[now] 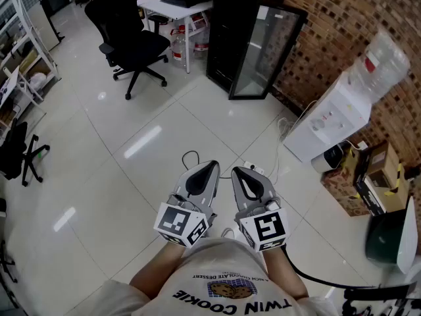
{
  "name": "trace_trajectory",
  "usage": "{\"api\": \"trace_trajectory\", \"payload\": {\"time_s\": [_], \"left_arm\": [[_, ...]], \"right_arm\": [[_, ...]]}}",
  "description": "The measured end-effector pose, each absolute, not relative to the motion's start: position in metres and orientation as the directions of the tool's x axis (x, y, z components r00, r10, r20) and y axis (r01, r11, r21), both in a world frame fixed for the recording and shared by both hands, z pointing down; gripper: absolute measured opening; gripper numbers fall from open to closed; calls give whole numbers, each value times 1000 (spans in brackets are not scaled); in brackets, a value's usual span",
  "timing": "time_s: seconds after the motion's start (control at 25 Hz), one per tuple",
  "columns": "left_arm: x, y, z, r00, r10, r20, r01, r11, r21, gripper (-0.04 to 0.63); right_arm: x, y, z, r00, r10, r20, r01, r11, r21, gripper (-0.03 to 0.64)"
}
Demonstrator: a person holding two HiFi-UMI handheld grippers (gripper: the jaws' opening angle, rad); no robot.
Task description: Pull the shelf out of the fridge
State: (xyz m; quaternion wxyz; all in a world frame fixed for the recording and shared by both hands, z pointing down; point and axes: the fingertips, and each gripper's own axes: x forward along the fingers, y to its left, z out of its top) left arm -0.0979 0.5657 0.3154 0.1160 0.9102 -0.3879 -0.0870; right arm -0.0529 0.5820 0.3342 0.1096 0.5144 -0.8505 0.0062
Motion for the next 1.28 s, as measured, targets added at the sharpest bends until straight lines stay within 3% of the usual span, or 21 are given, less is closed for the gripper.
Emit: {"api": "trace_trajectory", "payload": {"time_s": [0.76,1.28], "left_arm": [[-154,530,322,657,-748,-99,-695,-651,306,2],[-122,422,335,612,-791,-32,-755,-595,276,2]], "right_arm": [[-89,559,342,-423,-882,208,-884,453,120,5],[-54,445,357,-481,-857,188,-866,497,51,5]]}}
